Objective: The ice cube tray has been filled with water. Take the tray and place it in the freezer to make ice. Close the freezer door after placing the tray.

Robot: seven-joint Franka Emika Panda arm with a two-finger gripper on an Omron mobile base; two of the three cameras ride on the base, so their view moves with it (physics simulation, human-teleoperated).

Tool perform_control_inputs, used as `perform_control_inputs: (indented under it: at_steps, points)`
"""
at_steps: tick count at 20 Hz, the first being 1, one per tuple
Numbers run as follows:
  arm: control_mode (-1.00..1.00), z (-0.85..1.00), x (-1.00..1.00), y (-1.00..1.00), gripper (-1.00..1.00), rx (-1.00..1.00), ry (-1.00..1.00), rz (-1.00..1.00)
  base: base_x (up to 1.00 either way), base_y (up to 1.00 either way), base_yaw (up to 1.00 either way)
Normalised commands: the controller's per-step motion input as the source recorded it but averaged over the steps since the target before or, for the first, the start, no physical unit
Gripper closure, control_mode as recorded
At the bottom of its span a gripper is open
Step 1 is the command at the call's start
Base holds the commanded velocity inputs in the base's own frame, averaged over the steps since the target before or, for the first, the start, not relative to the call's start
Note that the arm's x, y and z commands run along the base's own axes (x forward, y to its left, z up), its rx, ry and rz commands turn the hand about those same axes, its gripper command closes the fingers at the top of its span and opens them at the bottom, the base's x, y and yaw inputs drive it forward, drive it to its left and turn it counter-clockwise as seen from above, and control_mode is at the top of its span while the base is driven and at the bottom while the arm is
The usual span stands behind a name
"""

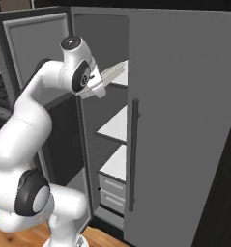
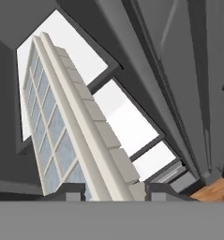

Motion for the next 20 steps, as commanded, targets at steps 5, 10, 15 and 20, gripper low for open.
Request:
perform_control_inputs:
  at_steps: [5, 10, 15, 20]
  points:
    - [-1.00, 0.00, 0.56, 0.00, 1.00, -0.02, 0.00, 0.00, 0.00, 0.00, 0.00]
    - [-1.00, 0.00, 0.50, 0.00, 1.00, -0.02, 0.00, 0.00, 0.00, 0.00, 0.00]
    - [-1.00, 0.00, 0.52, 0.00, 1.00, -0.01, 0.00, 0.00, 0.00, 0.00, 0.00]
    - [-1.00, 0.00, 0.54, -0.08, 1.00, 0.00, 0.00, 0.00, 0.00, 0.00, 0.00]
